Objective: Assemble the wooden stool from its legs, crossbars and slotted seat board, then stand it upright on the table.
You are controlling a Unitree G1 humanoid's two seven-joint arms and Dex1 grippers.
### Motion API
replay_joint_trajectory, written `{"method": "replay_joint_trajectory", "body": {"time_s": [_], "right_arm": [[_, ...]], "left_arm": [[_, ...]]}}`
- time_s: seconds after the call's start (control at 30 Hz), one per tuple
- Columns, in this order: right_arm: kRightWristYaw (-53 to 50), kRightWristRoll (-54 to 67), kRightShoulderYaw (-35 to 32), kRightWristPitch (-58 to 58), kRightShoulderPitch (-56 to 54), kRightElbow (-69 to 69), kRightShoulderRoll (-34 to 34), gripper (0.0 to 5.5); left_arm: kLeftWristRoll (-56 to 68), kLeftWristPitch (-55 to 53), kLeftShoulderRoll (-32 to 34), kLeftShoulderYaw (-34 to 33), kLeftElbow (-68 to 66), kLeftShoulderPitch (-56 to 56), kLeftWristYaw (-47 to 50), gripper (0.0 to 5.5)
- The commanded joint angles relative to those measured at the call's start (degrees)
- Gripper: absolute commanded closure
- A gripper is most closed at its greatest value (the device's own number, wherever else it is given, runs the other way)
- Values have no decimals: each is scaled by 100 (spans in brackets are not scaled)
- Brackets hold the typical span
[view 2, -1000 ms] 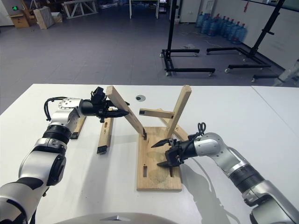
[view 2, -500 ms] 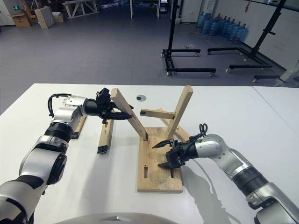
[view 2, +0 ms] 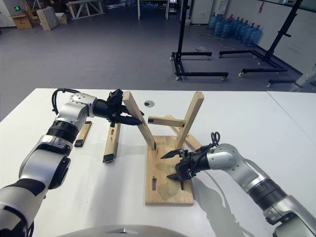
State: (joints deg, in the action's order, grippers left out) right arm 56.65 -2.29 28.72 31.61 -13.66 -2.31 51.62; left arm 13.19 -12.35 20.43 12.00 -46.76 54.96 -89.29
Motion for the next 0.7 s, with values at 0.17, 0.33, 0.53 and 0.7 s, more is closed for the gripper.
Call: {"method": "replay_joint_trajectory", "body": {"time_s": [0.17, 0.33, 0.53, 0.7], "right_arm": [[493, -1355, 857, -445, 959, -391, 260, 199], [446, -1388, 906, -464, 1028, -300, 232, 199], [383, -1425, 940, -472, 1129, -183, 252, 199], [373, -1431, 936, -469, 1178, -108, 295, 199]], "left_arm": [[-724, -21, -281, 715, -741, -100, -79, 347], [-757, 2, -512, 676, -1327, 192, 144, 347], [-898, 251, -694, 711, -1788, 318, 391, 347], [-1081, 427, -676, 827, -2071, 211, 558, 347]]}}
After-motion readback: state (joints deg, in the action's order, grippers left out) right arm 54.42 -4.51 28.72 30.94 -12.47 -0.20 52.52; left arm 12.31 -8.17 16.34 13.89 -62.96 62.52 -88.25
